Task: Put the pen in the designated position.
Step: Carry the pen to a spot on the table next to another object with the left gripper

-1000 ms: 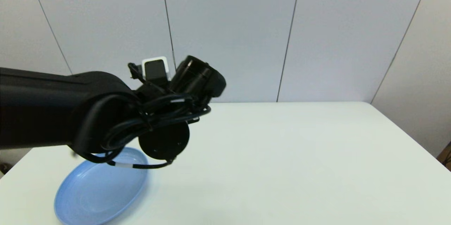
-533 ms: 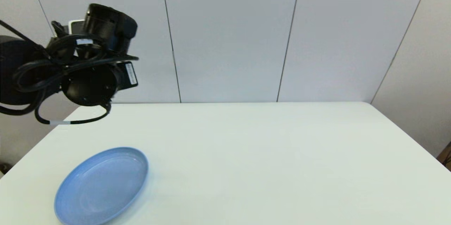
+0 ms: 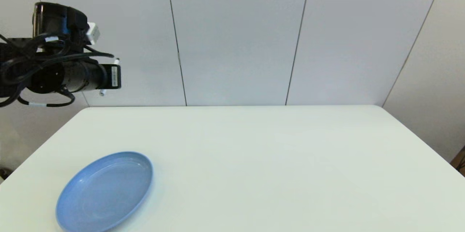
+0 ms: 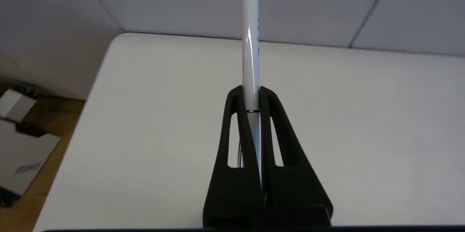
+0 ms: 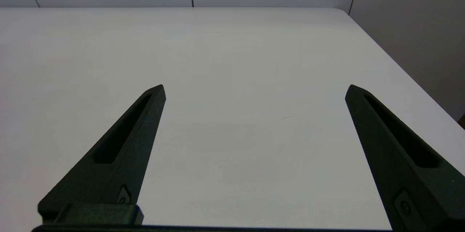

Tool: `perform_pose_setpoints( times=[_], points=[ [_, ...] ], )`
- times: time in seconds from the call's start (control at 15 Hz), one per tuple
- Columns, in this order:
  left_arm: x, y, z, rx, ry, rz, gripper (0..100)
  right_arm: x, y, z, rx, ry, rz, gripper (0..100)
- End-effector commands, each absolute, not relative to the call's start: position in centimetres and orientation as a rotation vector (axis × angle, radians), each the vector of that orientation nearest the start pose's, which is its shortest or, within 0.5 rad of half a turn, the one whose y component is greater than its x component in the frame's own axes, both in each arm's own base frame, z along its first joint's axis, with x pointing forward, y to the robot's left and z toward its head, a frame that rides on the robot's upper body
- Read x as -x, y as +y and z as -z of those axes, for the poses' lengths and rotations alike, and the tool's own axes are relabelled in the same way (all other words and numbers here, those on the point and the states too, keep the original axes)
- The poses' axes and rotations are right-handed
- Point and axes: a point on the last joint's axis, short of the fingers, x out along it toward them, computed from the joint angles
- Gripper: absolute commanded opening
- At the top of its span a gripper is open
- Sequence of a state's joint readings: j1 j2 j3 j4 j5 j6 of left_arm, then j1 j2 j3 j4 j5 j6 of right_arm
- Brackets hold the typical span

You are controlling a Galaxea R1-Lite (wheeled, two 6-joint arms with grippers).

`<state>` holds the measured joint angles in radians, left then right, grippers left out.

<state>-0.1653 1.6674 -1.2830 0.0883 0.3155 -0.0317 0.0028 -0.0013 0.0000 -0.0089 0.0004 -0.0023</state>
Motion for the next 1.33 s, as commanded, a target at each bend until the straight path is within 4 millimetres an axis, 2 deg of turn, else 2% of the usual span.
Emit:
perform_pose_setpoints(
  times=[0.07, 0.2, 0.47, 1.0, 1.33],
  points=[
    [-31.3, -4.7, -21.7, -0.106, 0.519, -0.063, 0, 2.3, 0.0, -7.6, 0.003, -0.009, -0.005, 100],
    [-31.2, -4.7, -19.9, -0.142, 0.534, -0.052, 0, 2.3, 0.0, -7.6, 0.003, -0.009, -0.005, 100],
    [-31.8, -4.9, -17.7, -0.155, 0.571, -0.046, 0, 2.3, 0.0, -7.6, 0.003, -0.009, -0.005, 100],
    [-34.0, -5.3, -13.7, -0.166, 0.637, -0.044, 0, 2.3, 0.0, -7.6, 0.003, -0.009, -0.005, 100],
    [-34.7, -5.3, -11.6, -0.179, 0.677, -0.045, 0, 2.3, 0.0, -7.6, 0.003, -0.009, -0.005, 100]
  ],
)
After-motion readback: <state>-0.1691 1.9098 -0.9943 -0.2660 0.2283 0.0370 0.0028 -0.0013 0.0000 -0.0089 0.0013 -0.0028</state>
